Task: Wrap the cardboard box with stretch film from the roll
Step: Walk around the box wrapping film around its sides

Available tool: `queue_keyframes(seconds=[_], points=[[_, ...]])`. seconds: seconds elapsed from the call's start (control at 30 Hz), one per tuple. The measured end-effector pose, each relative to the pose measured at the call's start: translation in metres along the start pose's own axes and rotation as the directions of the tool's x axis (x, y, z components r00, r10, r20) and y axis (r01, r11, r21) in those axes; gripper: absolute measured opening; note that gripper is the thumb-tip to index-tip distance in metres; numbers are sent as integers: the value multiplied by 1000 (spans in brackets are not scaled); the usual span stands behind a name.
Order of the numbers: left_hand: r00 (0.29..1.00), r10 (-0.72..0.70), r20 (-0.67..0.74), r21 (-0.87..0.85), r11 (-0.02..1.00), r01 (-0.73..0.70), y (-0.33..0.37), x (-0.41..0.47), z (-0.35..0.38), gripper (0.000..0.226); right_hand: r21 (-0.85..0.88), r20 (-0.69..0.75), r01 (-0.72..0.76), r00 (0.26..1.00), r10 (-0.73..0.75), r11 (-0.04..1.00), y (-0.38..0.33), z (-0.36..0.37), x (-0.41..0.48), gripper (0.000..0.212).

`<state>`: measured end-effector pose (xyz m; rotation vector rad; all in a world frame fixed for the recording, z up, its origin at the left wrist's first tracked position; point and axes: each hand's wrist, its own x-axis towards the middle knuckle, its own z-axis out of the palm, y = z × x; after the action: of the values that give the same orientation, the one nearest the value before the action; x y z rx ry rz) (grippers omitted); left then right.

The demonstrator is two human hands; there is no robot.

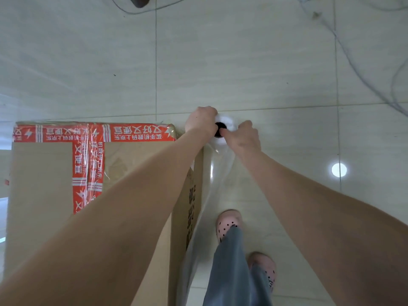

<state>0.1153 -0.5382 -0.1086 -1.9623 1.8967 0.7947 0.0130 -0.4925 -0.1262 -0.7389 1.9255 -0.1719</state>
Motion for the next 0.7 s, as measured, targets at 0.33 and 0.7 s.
queue_keyframes(seconds=[0.33,0.7], points=[[992,125,5,49,991,-125,-14,28,-28,38,52,32,108,993,-110,993,-46,8,19,9],[990,-140,-1,63,988,139,-27,57,-59,17,38,83,114,990,-117,993,-86,19,41,23]])
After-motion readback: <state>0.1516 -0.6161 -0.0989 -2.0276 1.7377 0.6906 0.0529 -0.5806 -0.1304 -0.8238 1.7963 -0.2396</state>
